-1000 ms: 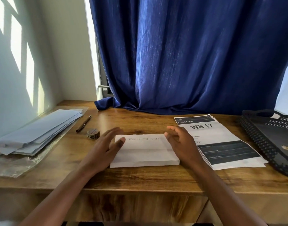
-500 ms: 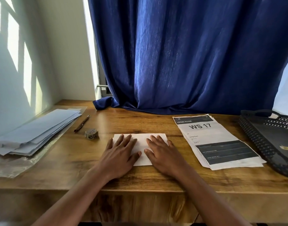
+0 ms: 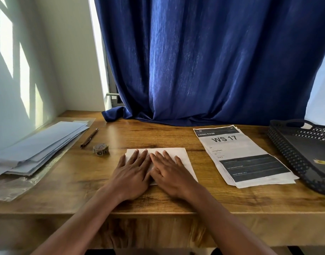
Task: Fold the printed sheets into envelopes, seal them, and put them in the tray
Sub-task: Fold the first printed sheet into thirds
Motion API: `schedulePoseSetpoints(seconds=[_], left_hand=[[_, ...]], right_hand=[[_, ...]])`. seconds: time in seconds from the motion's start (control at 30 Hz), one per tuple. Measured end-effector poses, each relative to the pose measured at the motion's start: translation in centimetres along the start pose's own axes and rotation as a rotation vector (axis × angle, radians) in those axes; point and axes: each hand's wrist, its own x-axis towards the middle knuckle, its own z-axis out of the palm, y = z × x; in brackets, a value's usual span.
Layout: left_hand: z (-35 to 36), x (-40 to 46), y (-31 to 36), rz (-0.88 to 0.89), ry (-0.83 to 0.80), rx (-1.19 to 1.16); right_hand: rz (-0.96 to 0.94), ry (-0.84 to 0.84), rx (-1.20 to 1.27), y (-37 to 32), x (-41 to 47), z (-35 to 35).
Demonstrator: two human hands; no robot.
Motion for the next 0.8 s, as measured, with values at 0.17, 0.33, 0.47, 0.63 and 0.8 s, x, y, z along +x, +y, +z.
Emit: schedulePoseSetpoints(seconds=[0.17,0.33,0.47,0.63,0.8], left_hand=[[0.0,0.0,-0.2,-0.012,-0.012,-0.021],[-0.4,0.1,-1.6,-0.116,-0.042,-0.041],[-1.0,0.2,-2.3,-0.296,-0.028,-0.028],[-1.0,-0.3,-0.5,-0.064,0.163,0.046],[0.2,-1.1,0.9,0.118,0.0,-0.043]], right_hand=[[0.099,-0.015,-0.072,2.7,-0.4,-0.4],[0.188,-0.003,-0.126,4.7,-1.0,-0.8],[0.187,0.02,-0.137,4.6,-1.0,-0.5],[0.188,0.035,-0.142,4.6,-1.0,-0.3],[0.182,0.041,-0.139,4.6,-1.0,-0.4]])
